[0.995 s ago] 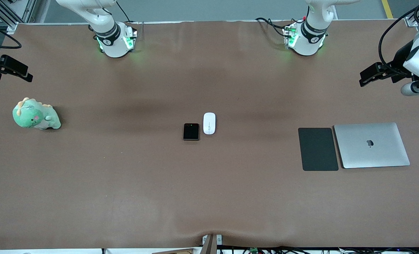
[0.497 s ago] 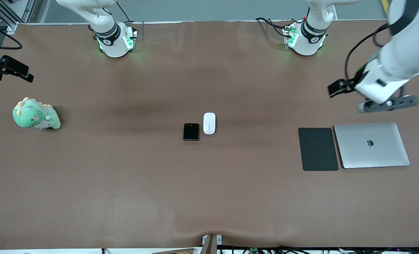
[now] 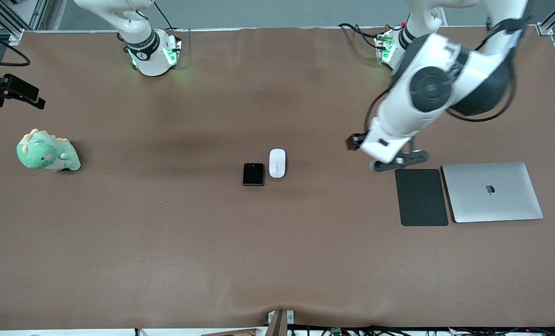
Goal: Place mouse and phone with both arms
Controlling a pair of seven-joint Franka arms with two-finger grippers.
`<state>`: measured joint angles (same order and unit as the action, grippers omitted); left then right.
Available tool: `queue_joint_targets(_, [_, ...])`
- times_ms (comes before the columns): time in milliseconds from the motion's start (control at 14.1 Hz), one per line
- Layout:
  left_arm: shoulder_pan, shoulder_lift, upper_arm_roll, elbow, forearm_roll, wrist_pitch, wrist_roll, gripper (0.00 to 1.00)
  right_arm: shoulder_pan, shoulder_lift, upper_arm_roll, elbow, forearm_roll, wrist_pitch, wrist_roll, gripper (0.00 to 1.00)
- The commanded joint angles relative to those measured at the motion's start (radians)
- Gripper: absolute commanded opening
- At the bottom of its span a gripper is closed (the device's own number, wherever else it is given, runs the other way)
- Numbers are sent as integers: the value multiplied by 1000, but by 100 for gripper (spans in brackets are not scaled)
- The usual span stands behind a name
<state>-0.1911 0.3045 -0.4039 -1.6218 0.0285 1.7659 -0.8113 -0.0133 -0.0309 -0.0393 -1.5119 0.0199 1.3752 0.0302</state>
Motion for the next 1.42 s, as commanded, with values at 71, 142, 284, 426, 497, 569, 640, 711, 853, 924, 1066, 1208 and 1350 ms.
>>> queue_joint_targets(71, [-138,111,0,14,34,134,-196,100,4,0,10,-39,6,7,7,100])
queue_joint_targets(142, [-180,140,5,14,37,173,-207,100,22,3,10,-47,6,7,16,100])
queue_joint_targets(284, [-253,203,3,25,146,216,-221,100,42,8,10,-65,6,24,20,100])
queue_joint_targets(426, [-318,292,7,71,221,239,-303,100,46,14,10,-70,8,30,25,100])
queue_joint_targets(497, [-338,345,7,107,243,251,-337,100,47,14,10,-76,9,30,25,100])
queue_joint_targets(569, [-359,387,8,131,263,273,-353,100,47,14,10,-77,12,30,27,100])
queue_joint_targets(640, [-372,415,11,137,277,311,-356,100,47,14,10,-82,12,30,28,100])
queue_joint_targets(711, [-373,438,11,137,280,366,-356,100,52,14,10,-83,14,30,30,100])
queue_joint_targets(853, [-375,484,11,138,281,440,-347,100,62,14,10,-91,14,24,51,100])
queue_joint_targets(924, [-375,501,11,140,292,469,-338,100,69,13,12,-100,14,22,66,100])
queue_joint_targets(1066, [-375,527,13,138,349,486,-336,100,85,11,13,-103,14,19,91,100])
queue_joint_targets(1208, [-373,548,14,140,361,513,-333,100,96,11,13,-109,14,19,128,100])
queue_joint_targets(1350, [-375,562,14,138,364,530,-333,100,108,12,13,-119,14,27,131,100])
